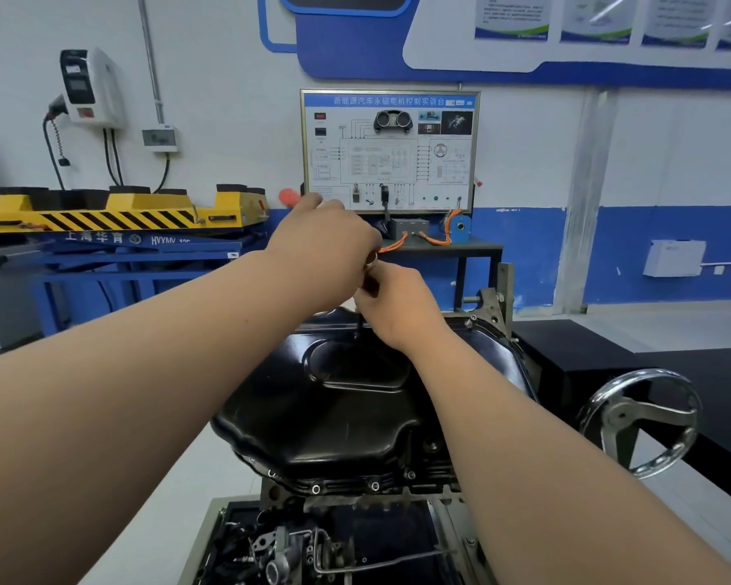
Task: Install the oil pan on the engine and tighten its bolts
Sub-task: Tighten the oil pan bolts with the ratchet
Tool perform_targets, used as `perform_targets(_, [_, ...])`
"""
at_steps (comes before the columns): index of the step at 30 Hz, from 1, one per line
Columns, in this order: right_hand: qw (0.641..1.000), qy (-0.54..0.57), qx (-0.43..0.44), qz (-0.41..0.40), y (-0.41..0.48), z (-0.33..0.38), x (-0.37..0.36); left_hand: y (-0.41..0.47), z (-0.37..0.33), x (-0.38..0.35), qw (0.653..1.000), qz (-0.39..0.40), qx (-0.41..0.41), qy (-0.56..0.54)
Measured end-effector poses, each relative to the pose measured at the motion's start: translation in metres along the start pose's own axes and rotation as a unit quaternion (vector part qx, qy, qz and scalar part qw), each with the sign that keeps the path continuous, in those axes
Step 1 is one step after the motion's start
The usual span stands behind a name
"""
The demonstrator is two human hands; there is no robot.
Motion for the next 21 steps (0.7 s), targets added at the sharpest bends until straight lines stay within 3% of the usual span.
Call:
perform_targets(7, [1.000, 0.000, -0.017, 0.001, -0.001, -0.005, 0.001, -0.003, 0.004, -0.005, 0.991, 0.029, 0.098, -0.083])
perform_targets(13, [1.000, 0.006, -0.004, 0.008, 0.001, 0.000, 0.000, -0.001, -0.005, -0.004, 0.997, 0.047, 0.022, -0.051])
perform_targets(15, [1.000, -0.006, 0.000, 0.020, 0.001, 0.001, -0.001, -0.003, -0.008, -0.002, 1.000, 0.021, -0.002, -0.020])
perform_targets(21, [0.999, -0.031, -0.020, 0.015, 0.002, -0.001, -0.002, -0.006, 0.002, -0.008, 0.999, 0.019, 0.026, -0.026])
Point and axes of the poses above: each hand's wrist, its own y-axis towards the middle knuckle, its own x-axis out of the back of the hand, z = x × y, the point moved 8 cm from there along y, towards the middle knuckle, and after that the axes turned 12 degrees about z, right-handed, at the moved point
